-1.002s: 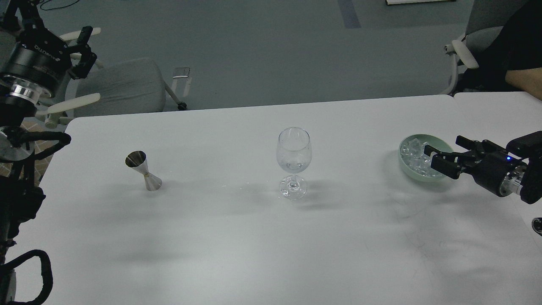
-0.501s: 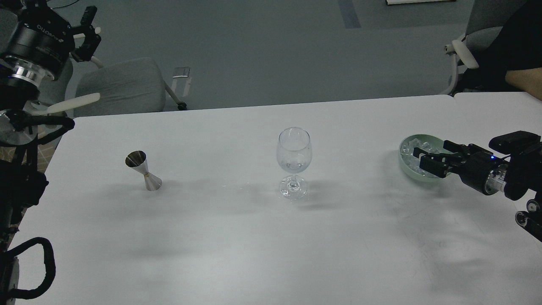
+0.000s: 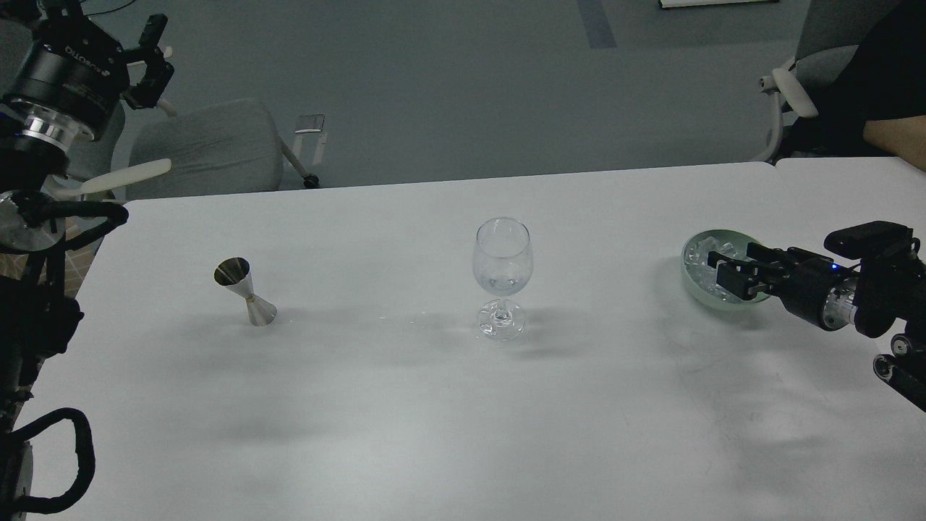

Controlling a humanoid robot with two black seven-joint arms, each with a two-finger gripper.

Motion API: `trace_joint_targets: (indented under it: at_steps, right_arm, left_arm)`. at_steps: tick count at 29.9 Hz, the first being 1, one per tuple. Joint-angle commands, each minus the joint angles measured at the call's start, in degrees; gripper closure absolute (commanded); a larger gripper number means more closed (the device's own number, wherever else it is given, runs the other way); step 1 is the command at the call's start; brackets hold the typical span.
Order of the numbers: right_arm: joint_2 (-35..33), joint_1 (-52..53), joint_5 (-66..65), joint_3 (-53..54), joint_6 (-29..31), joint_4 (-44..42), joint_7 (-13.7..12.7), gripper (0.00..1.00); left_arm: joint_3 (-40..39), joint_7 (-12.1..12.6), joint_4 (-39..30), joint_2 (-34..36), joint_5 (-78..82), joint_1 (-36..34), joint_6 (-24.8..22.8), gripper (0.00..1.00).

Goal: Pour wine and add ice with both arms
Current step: 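Pinch ice cubes in the green bowl with the right hand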

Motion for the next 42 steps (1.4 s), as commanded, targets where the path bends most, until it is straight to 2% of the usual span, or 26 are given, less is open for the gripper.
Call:
trace_joint_targets:
  at_steps: [1, 8, 16, 33, 39, 42]
  right_arm:
    - [0.0, 0.0, 0.1, -0.2, 0.0, 0.0, 0.0, 0.35]
    - [-0.1, -0.1, 0.3, -0.9, 0.2, 0.3, 0.0, 0.35]
    - [-0.5, 0.3, 0.3, -0.8, 2.5, 0.8, 0.0, 0.41]
    - [-1.5, 0.3, 0.3, -0.8, 4.0, 1.6, -0.1, 0.65]
    - [-1.8, 0.3, 0.3, -0.8, 4.0, 1.8, -0.2, 0.80]
    - [-2.4, 0.3, 0.4, -0.8, 4.2, 2.5, -0.3, 0.82]
  left_arm:
    - [0.0, 0.0, 0.0, 0.0, 0.0, 0.0, 0.0, 0.02]
    - [0.0, 0.0, 0.0, 0.1, 0.0, -0.1, 0.0, 0.02]
    - [0.0, 0.0, 0.0, 0.1, 0.0, 0.0, 0.0, 0.02]
    - [0.0, 0.0, 0.0, 0.2, 0.0, -0.1, 0.0, 0.02]
    - [0.0, 0.0, -0.1, 0.1, 0.0, -0.2, 0.1, 0.02]
    - [0.0, 0.0, -0.1, 0.1, 0.0, -0.3, 0.0, 0.02]
